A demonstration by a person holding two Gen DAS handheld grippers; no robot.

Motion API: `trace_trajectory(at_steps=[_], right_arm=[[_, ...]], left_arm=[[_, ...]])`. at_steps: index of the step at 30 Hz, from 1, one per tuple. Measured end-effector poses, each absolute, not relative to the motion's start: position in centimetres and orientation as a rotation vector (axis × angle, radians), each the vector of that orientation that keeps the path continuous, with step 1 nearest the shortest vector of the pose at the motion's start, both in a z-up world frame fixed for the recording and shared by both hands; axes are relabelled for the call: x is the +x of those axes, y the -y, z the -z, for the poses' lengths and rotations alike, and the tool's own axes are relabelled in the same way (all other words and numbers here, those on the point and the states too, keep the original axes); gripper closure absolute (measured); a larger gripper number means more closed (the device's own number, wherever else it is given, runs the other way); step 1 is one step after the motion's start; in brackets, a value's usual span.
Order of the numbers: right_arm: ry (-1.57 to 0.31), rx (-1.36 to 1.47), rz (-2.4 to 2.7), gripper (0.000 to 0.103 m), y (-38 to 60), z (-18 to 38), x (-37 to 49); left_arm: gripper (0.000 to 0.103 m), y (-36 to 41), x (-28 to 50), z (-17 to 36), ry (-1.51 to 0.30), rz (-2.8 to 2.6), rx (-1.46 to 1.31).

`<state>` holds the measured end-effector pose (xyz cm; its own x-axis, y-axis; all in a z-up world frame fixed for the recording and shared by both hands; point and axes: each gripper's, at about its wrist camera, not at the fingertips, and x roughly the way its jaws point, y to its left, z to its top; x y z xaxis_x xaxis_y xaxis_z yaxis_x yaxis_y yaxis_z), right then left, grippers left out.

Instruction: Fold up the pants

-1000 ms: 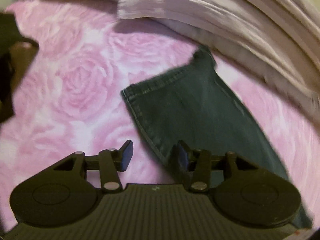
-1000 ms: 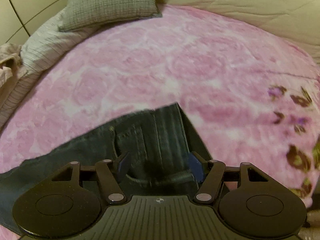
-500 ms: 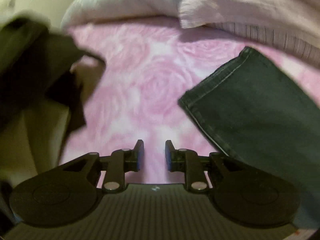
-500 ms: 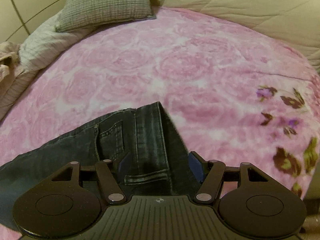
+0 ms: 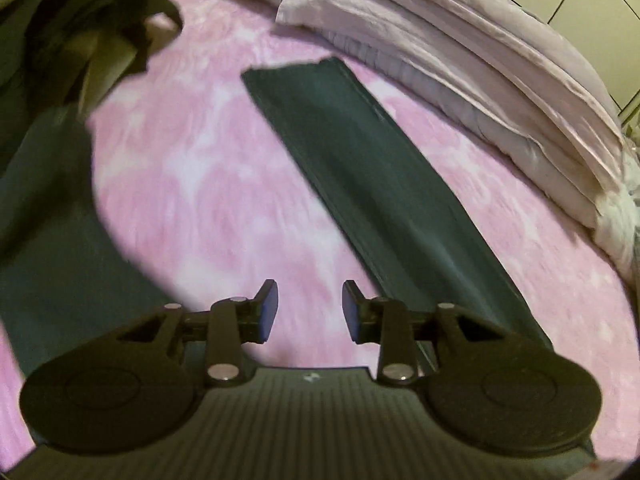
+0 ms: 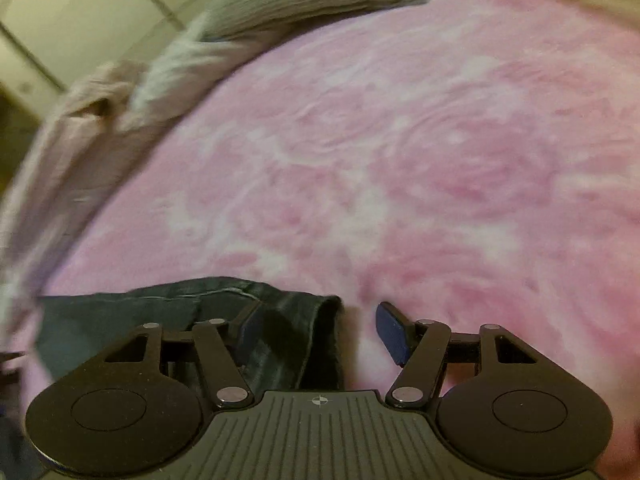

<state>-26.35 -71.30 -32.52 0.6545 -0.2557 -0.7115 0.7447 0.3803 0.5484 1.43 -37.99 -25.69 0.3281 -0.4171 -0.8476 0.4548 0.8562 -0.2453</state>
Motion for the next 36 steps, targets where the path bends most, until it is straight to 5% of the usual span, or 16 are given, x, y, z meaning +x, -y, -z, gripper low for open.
trace_trajectory(at_steps=[1,2,3,13,16,19,23,24,30,36], right_arm=[[-0.583,1.008,0.622,0.065,71.6,32.7,-26.5],[-0.587,1.045,0.578,0.089,71.9,33.0,-26.5],[-0.587,1.065,0.552,0.093,72.0,33.2,-26.6],[-0.469,0.881,0.538,0.1,76.4,24.9,-26.9],[-0.657,0.835,0.632,0.099,78.3,28.6,-25.1],[-0.708,0.926,0.67,0.085,79.5,32.4,-24.6],[-0.604,1.067,0.727,0.048,77.1,30.9,-27.8],[-0.602,1.069,0.728,0.046,75.9,30.5,-28.8],[-0.651,1.235,0.698,0.046,64.3,29.7,-36.0],[-0.555,1.05,0.634,0.051,58.3,26.7,-33.3]], left_arm=[[0.073,37.4,-0.4,25.6,-1.11,0.559,0.027],[0.073,36.9,-2.1,25.7,-1.128,0.551,0.014],[0.073,36.5,-3.9,25.9,-1.144,0.544,0.004],[0.073,37.3,-12.6,23.7,-1.126,0.545,0.014],[0.073,38.0,-14.0,24.0,-1.121,0.56,0.044],[0.073,39.2,-15.3,25.1,-1.167,0.566,0.067],[0.073,39.5,-16.9,25.6,-1.189,0.602,0.125],[0.073,39.5,-17.0,25.8,-1.198,0.606,0.138],[0.073,40.1,-17.2,26.8,-1.244,0.67,0.184],[0.073,41.2,-16.8,28.3,-1.287,0.82,0.234]])
